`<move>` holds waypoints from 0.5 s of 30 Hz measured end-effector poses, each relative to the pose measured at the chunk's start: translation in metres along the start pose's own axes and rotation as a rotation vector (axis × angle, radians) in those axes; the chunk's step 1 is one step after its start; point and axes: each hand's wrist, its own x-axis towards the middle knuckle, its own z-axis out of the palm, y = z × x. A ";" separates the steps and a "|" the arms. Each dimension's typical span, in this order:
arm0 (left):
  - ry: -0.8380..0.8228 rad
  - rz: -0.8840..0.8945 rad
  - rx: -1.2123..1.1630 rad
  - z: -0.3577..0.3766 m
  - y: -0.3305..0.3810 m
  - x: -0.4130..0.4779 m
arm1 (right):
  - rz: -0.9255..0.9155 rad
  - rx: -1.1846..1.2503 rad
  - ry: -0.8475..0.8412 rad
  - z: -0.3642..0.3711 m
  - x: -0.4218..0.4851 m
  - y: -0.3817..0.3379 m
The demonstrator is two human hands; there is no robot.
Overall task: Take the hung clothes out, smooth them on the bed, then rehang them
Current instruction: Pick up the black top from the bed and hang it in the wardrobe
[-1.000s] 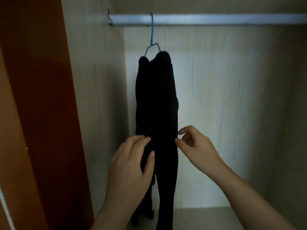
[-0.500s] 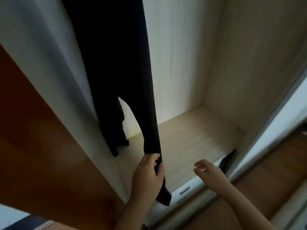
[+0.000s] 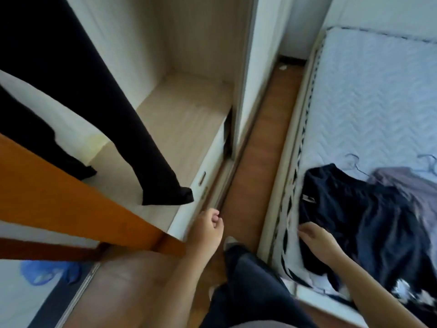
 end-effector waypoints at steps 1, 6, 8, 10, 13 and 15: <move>-0.062 -0.014 0.003 0.015 -0.003 -0.001 | 0.043 0.025 0.036 0.000 -0.012 0.019; -0.300 -0.047 0.069 0.076 -0.018 -0.018 | 0.343 0.188 0.092 0.029 -0.055 0.120; -0.345 -0.059 0.096 0.087 -0.030 -0.027 | 0.434 0.189 0.054 0.047 -0.072 0.156; -0.363 -0.079 0.131 0.090 -0.044 -0.035 | 0.515 0.199 0.032 0.063 -0.092 0.176; -0.355 -0.103 0.186 0.086 -0.064 -0.048 | 0.576 0.240 0.035 0.077 -0.117 0.187; -0.332 -0.101 0.224 0.079 -0.075 -0.059 | 0.562 0.249 0.032 0.083 -0.130 0.194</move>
